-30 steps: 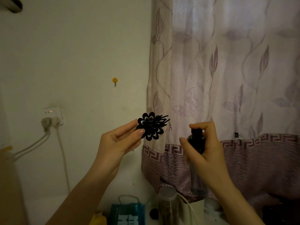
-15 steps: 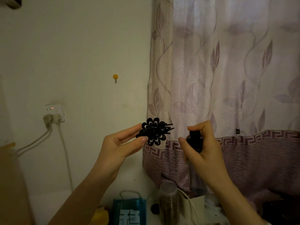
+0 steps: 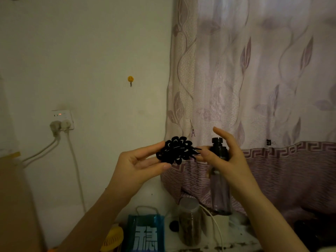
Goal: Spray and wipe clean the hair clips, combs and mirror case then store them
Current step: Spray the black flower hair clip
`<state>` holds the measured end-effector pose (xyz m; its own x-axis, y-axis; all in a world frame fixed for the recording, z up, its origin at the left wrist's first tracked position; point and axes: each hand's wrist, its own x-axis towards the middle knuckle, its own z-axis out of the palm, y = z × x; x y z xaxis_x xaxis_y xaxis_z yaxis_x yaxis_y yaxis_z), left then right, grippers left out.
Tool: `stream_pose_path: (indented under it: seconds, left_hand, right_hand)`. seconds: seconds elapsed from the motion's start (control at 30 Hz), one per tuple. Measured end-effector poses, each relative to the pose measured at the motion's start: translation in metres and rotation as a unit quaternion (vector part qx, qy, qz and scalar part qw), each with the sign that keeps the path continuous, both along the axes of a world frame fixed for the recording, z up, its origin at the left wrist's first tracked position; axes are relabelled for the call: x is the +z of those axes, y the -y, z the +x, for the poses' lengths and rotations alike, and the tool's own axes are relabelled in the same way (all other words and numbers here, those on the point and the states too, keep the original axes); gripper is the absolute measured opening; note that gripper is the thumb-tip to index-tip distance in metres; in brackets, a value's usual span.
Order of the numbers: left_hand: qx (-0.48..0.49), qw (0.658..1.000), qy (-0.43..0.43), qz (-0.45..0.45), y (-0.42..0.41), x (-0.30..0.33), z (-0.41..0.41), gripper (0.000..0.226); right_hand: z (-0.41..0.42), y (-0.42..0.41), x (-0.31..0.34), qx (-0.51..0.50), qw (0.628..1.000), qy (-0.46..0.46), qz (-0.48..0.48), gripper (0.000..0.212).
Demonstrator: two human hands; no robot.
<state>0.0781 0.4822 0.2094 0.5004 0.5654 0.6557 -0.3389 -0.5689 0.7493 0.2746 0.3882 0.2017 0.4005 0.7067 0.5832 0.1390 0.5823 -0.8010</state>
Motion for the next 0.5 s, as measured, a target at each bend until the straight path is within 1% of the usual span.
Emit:
stream_pose_path:
  seconds: [0.13,0.23,0.5]
  left_hand:
    - [-0.004,1.0,-0.014,0.014,-0.001,-0.006,0.001,0.056]
    - [-0.003,0.999,-0.021,0.024,-0.002,-0.009,0.001,0.06]
    - [-0.001,0.998,-0.047,0.034,-0.005,-0.014,0.001,0.066]
  right_hand:
    - [0.0,-0.001,0.003,0.033,0.998,-0.019,-0.054,0.072]
    - [0.005,-0.003,0.0,0.049,0.996,-0.019,-0.072,0.067]
    - [0.01,-0.006,-0.007,0.097,0.989,0.005,-0.108,0.068]
